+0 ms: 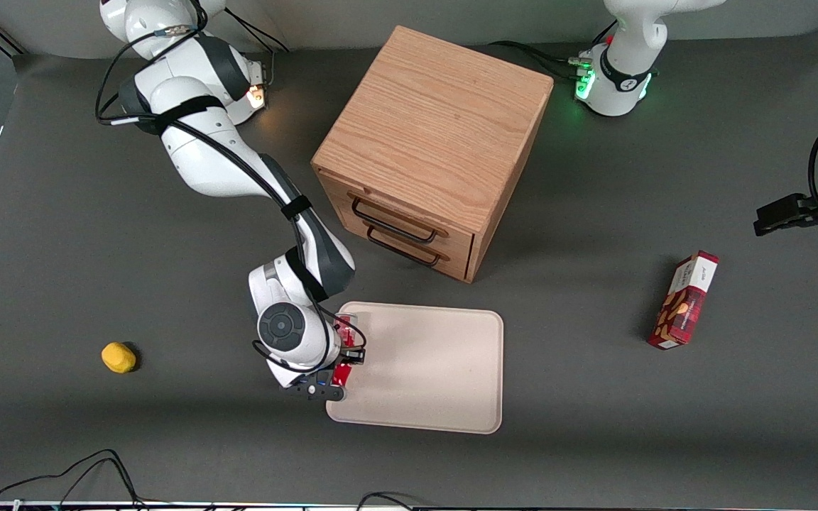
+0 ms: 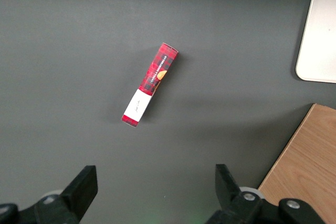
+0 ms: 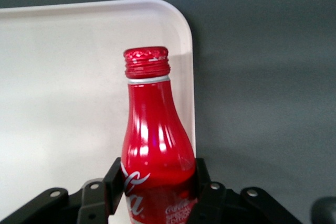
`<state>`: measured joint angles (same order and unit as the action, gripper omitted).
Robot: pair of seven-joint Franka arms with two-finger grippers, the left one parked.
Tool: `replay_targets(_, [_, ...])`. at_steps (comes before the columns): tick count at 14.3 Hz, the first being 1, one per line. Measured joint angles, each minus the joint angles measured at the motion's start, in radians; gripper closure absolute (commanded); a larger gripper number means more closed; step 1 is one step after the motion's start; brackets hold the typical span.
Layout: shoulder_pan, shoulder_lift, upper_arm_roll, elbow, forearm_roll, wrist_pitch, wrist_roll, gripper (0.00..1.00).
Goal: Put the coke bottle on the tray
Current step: 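Lower the bottle onto the tray and open the right gripper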
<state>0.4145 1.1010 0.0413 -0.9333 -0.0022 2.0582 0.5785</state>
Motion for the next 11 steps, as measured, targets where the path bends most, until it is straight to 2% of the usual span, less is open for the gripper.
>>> replay_targets(1, [0.0, 0.002, 0.0, 0.001, 0.0, 0.0, -0.001, 0.01])
replay_targets(11, [0.008, 0.003, -0.001, 0.007, 0.0, 0.0, -0.001, 0.0])
